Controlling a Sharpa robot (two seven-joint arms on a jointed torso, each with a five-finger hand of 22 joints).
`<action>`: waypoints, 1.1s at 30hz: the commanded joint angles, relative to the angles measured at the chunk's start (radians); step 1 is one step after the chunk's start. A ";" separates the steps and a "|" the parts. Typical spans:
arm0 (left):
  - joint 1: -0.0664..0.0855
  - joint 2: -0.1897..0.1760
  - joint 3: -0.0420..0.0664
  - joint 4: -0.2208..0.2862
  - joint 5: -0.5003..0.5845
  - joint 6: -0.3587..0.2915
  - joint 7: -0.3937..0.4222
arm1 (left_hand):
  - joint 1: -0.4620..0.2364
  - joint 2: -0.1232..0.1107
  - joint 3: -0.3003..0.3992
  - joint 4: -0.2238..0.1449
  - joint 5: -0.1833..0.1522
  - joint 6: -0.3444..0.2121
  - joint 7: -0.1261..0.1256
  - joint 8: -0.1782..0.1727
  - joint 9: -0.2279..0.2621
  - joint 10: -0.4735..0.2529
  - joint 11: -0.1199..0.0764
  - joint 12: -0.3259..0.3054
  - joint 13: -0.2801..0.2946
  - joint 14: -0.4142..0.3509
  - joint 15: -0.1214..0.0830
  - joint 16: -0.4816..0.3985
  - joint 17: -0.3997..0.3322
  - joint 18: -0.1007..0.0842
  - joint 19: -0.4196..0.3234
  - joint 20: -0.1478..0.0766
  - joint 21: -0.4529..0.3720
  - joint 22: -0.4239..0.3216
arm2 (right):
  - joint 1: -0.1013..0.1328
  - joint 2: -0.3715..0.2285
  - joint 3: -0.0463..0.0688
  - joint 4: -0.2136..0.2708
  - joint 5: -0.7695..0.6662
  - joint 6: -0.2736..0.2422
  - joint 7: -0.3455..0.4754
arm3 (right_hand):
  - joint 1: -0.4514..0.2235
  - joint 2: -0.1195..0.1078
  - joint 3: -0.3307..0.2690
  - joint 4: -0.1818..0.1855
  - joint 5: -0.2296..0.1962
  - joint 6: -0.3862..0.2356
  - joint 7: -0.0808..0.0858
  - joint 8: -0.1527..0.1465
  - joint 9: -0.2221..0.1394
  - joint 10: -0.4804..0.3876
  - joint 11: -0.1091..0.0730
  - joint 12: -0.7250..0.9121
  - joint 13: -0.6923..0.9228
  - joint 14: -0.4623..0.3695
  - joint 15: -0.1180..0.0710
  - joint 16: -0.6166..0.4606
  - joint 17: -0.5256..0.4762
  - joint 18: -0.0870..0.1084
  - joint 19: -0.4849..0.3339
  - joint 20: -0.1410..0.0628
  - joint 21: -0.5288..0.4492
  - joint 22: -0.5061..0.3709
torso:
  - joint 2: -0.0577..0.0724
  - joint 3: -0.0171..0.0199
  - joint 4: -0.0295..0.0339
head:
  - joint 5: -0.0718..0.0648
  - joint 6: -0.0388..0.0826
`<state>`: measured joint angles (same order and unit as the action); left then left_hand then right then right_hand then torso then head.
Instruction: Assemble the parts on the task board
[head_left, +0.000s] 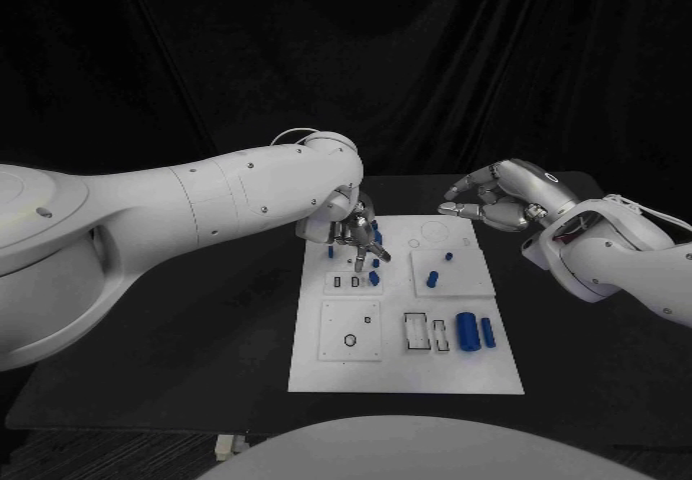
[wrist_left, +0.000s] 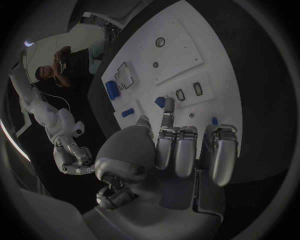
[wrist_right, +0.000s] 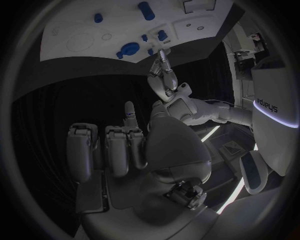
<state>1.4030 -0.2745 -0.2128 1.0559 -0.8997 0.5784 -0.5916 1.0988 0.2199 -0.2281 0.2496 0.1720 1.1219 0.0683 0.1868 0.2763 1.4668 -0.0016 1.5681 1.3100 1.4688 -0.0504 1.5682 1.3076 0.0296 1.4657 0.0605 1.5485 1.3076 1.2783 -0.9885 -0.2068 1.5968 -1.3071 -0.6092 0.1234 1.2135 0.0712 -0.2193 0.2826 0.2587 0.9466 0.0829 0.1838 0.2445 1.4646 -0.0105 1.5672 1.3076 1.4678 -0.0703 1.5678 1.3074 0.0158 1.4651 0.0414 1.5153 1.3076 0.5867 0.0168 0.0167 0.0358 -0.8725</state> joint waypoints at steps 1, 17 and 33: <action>-0.007 0.005 0.001 -0.004 0.009 -0.045 0.013 | 0.008 -0.004 0.006 -0.002 0.007 -0.006 -0.001 -0.006 -0.002 0.104 -0.006 0.003 0.261 0.102 -0.006 0.003 0.263 -0.016 0.064 -0.004 -0.002 0.211 | -0.003 0.005 0.001 -0.002 -0.004 -0.009 0.008 | 0.013 -0.001 -0.004 0.000 0.001 -0.002 0.003 -0.005 0.002 0.106 0.005 0.004 0.263 0.103 0.008 0.003 0.263 0.001 0.068 0.009 -0.004 0.241 | 0.000 -0.0002 0.0001 | 0.001 0.000; -0.038 0.022 0.001 -0.037 0.010 -0.051 0.017 | 0.018 -0.002 0.023 -0.008 -0.005 -0.002 -0.001 -0.018 -0.002 0.104 -0.005 0.003 0.261 0.102 -0.005 0.003 0.263 -0.014 0.059 -0.003 -0.006 0.203 | -0.009 0.014 0.001 -0.016 -0.004 0.009 0.017 | 0.028 0.003 -0.005 0.001 0.003 0.000 0.003 -0.004 0.002 0.106 0.006 0.004 0.263 0.103 0.009 0.003 0.263 0.001 0.068 0.010 -0.005 0.241 | 0.000 -0.0001 0.0004 | 0.001 0.000; -0.048 0.028 0.001 -0.055 0.010 -0.023 0.014 | 0.023 -0.005 0.033 -0.015 -0.010 0.020 -0.006 -0.016 0.002 0.104 -0.009 0.003 0.261 0.102 -0.007 0.003 0.263 -0.014 0.059 -0.004 -0.007 0.204 | -0.017 0.020 0.001 -0.023 -0.004 0.023 0.025 | 0.033 0.003 -0.005 0.001 0.003 0.000 0.003 -0.004 0.003 0.106 0.006 0.004 0.263 0.103 0.009 0.003 0.263 0.002 0.068 0.010 -0.005 0.240 | 0.000 -0.0006 -0.0001 | -0.001 0.000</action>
<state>1.3571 -0.2497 -0.2128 1.0022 -0.8981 0.5398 -0.5893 1.1138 0.2169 -0.2019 0.2344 0.1652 1.1348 0.0625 0.1714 0.2775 1.4667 -0.0013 1.5681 1.3101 1.4688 -0.0502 1.5682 1.3074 0.0297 1.4657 0.0606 1.5484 1.3074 1.2635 -0.9683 -0.2068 1.5737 -1.3071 -0.5932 0.1426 1.2344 0.0739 -0.2192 0.2826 0.2586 0.9466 0.0829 0.1838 0.2460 1.4647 -0.0105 1.5672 1.3074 1.4644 -0.0669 1.5678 1.3073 0.0157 1.4687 0.0450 1.5153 1.3073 0.5867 0.0160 0.0165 0.0352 -0.8725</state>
